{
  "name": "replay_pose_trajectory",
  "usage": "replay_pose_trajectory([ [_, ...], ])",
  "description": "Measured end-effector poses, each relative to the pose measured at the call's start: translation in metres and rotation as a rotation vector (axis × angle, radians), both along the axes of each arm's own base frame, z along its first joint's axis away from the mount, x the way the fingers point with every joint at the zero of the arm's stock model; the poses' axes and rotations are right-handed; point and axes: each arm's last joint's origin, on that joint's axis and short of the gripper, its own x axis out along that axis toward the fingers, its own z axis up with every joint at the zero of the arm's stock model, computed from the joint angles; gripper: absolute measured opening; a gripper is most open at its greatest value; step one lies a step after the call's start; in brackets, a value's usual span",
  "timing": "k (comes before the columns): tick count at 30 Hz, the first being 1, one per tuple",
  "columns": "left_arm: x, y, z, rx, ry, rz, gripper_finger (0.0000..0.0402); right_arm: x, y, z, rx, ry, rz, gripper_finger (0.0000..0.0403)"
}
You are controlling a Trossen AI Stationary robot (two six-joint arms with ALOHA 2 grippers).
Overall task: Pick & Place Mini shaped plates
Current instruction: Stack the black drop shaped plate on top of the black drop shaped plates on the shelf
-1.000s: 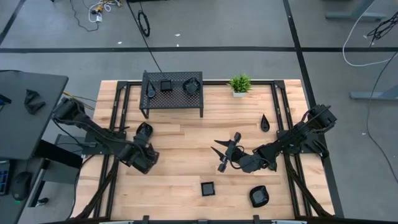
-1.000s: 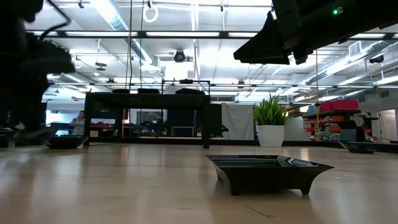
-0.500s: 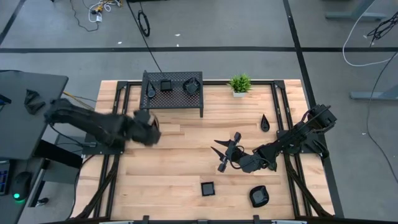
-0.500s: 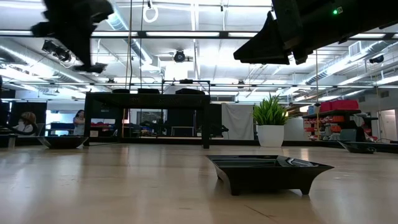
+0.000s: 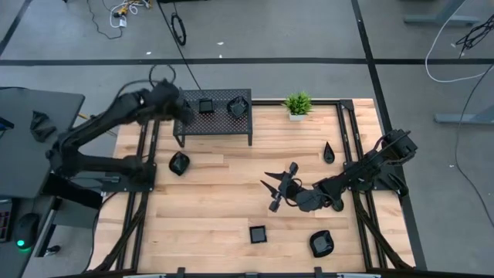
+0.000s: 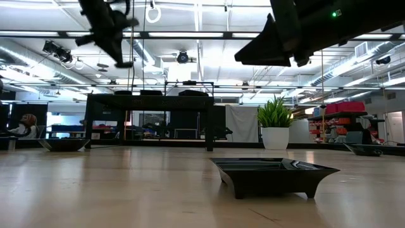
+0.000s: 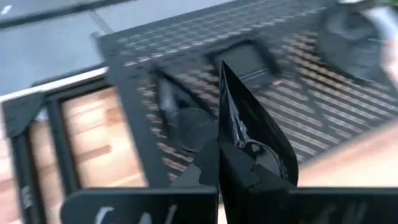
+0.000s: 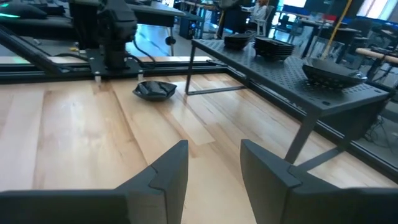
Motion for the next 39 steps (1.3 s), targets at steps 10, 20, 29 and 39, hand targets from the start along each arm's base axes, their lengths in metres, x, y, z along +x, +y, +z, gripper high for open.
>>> replay_pose_trajectory([
  [10, -0.008, 0.047, -0.017, -0.091, 0.029, 0.078, 0.0003, 0.0, 0.0, 0.0, 0.018, -0.009, 0.0, 0.0148],
  [20, 0.005, 0.06, -0.033, -0.12, 0.095, 0.091, 0.0006, 0.0, 0.0, 0.0, 0.021, -0.01, -0.001, 0.0148],
  [29, 0.003, 0.059, -0.036, -0.131, 0.135, 0.116, 0.0006, 0.0, 0.0, 0.0, 0.02, -0.01, -0.001, 0.0148],
  [39, 0.002, 0.059, -0.036, -0.13, 0.139, 0.128, 0.0005, 0.0, 0.0, 0.0, 0.02, -0.01, -0.001, 0.0148],
])
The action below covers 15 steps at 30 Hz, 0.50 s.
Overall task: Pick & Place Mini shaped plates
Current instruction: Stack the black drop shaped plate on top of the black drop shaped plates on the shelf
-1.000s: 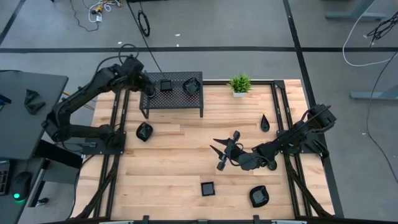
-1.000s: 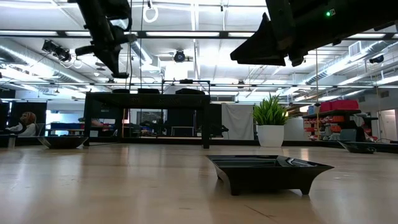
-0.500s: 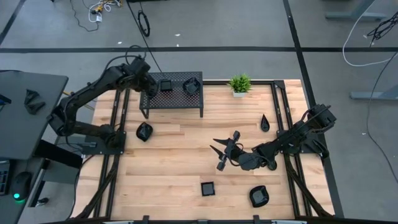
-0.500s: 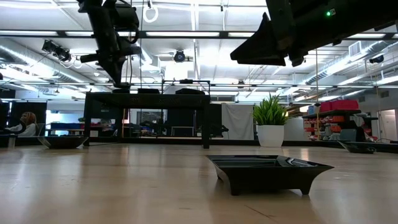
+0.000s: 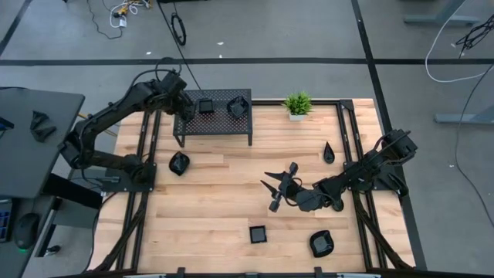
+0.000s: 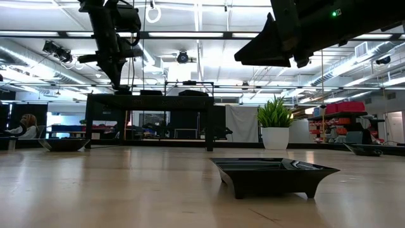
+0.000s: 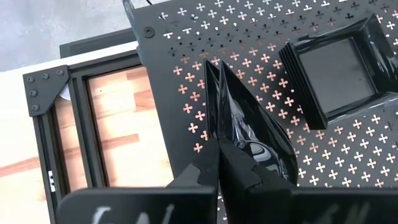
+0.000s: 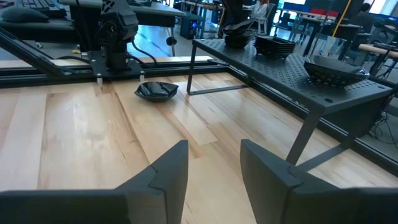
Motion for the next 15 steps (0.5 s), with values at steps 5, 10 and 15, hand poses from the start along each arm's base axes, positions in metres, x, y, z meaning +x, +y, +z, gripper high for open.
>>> replay_pose_trajectory([
  [5, 0.002, 0.001, -0.005, -0.009, -0.002, 0.014, 0.001, 0.0, 0.0, 0.0, 0.0, 0.0, 0.0, 0.0148],
  [10, 0.003, 0.002, -0.016, -0.019, -0.013, 0.008, 0.0008, 0.0, 0.0, 0.0, -0.003, 0.001, 0.001, 0.0148],
  [15, 0.004, 0.003, -0.017, -0.005, -0.02, 0.009, 0.0013, 0.0, 0.0, 0.0, -0.005, 0.002, 0.001, 0.0148],
])
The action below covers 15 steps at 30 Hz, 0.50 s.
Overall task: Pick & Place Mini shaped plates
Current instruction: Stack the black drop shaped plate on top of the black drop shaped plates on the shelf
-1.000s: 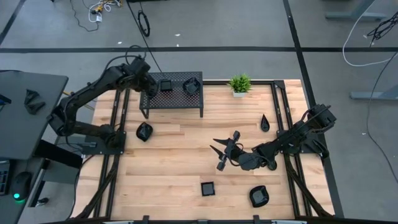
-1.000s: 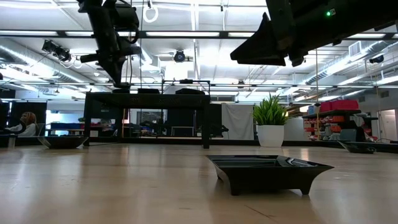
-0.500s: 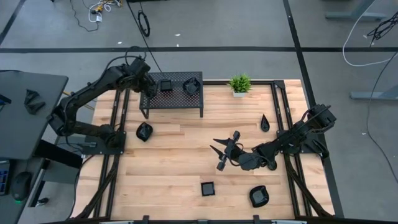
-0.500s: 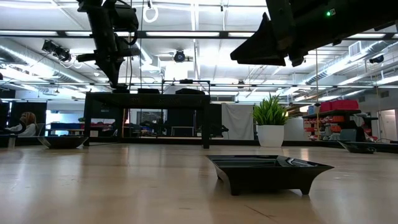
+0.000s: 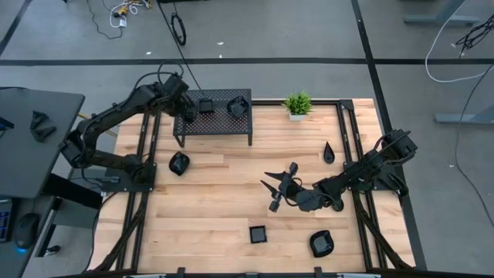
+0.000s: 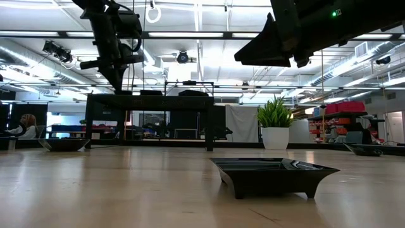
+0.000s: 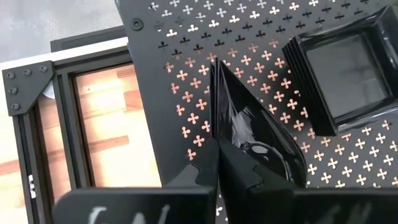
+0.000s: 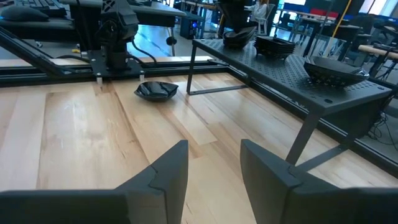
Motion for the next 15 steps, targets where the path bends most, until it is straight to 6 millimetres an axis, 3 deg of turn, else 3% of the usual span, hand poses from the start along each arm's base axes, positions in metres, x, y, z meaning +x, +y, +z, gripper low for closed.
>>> replay_pose_trajectory([
  [8, 0.0001, 0.0003, 0.0001, 0.004, 0.003, -0.007, 0.0028, 0.0001, -0.0003, 0.0, 0.0, 0.0, -0.001, 0.0148],
  [15, -0.0002, 0.0015, 0.0024, 0.048, 0.02, -0.014, 0.0074, 0.0001, -0.0003, 0.0, 0.001, 0.0, -0.001, 0.0148],
])
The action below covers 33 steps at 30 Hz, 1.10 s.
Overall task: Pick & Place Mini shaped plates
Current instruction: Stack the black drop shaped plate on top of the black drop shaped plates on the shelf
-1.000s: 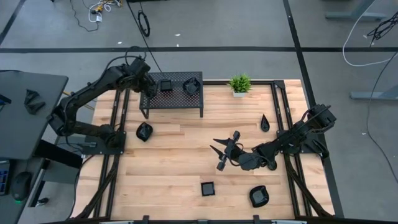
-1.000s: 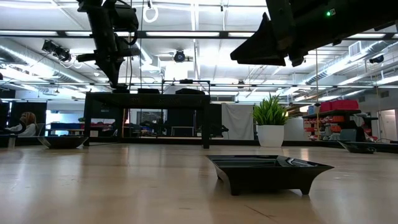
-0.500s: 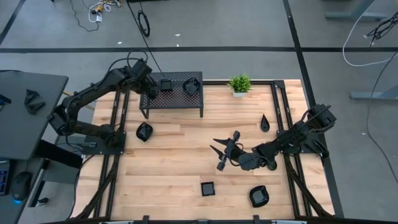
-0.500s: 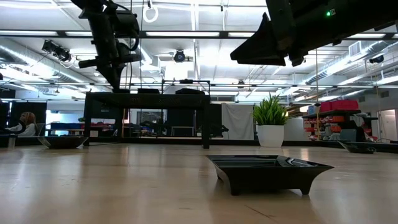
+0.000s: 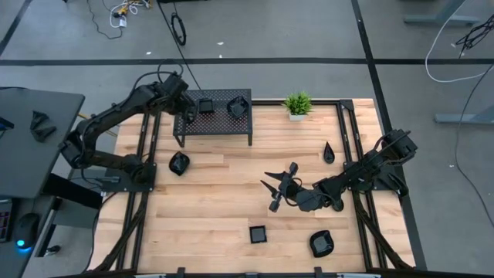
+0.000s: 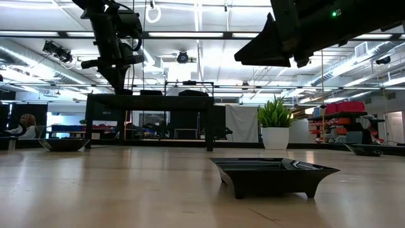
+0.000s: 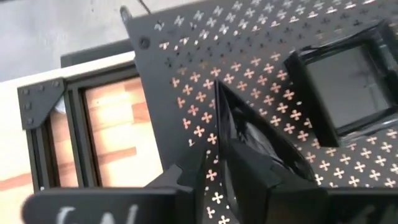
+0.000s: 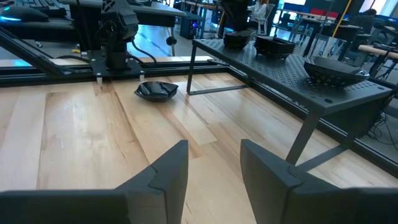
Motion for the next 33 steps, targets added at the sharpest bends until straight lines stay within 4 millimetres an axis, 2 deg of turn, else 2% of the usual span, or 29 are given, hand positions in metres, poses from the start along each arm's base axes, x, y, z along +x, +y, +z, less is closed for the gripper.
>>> replay_pose_trajectory([
  [4, -0.003, -0.005, 0.01, 0.036, -0.033, -0.051, 0.0094, 0.0, 0.0, 0.0, 0.0, 0.0, 0.0, 0.0148],
  [7, -0.001, -0.017, 0.016, 0.03, -0.071, -0.134, 0.0091, 0.0, 0.0, 0.0, 0.001, 0.0, 0.0, 0.0148],
  [11, 0.009, -0.035, 0.019, 0.003, -0.104, -0.255, 0.0057, 0.0, 0.0, 0.0, 0.002, -0.001, 0.0, 0.0148],
  [14, 0.015, -0.041, 0.018, -0.002, -0.096, -0.3, 0.0021, 0.0, 0.0, 0.0, 0.004, -0.005, 0.0, 0.0148],
  [16, 0.018, -0.041, 0.016, -0.008, -0.086, -0.307, 0.0007, 0.0, 0.0, 0.001, 0.006, -0.007, -0.001, 0.0148],
  [25, 0.032, -0.029, -0.001, -0.027, -0.036, -0.3, 0.0004, 0.0, 0.0, 0.001, 0.006, -0.011, 0.0, 0.0148],
  [33, 0.031, -0.021, -0.005, -0.024, -0.01, -0.272, 0.0008, 0.0, 0.0, 0.001, 0.006, -0.011, 0.0, 0.0148],
])
